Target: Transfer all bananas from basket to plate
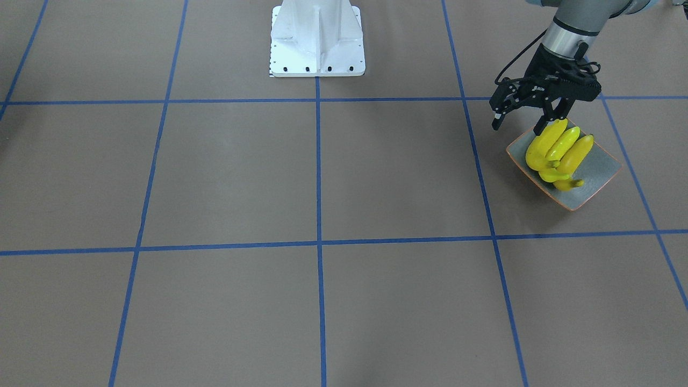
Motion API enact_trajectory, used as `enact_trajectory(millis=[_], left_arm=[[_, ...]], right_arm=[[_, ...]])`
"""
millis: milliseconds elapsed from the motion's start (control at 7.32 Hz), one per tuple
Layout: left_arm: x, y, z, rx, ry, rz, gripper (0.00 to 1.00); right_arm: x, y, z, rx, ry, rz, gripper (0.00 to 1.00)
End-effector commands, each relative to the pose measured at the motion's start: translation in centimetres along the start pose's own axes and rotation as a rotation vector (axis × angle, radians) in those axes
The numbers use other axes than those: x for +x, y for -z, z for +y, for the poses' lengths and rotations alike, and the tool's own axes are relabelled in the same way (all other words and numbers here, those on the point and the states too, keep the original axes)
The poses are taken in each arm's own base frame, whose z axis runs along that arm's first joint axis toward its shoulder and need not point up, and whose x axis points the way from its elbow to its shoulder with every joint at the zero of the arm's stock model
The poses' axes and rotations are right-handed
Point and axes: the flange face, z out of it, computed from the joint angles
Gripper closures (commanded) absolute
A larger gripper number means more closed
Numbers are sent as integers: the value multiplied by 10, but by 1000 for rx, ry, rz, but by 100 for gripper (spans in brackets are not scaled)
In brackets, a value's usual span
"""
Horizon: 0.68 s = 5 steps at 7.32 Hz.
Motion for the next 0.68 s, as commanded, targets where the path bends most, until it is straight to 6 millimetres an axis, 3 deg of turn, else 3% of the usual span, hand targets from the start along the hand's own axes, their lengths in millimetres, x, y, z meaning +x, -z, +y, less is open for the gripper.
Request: enact_trajectory(millis=[0,137,546], left_arm=[[1,0,0,3,-1,2,0],[2,1,-1,6,-1,4,0],[4,3,-1,9,-3,9,0]], right_arm=[[16,-22,19,-55,-111,19,13],[17,-24,21,-59,-117,18,18],[33,-48,53,-65,-114,67,14]])
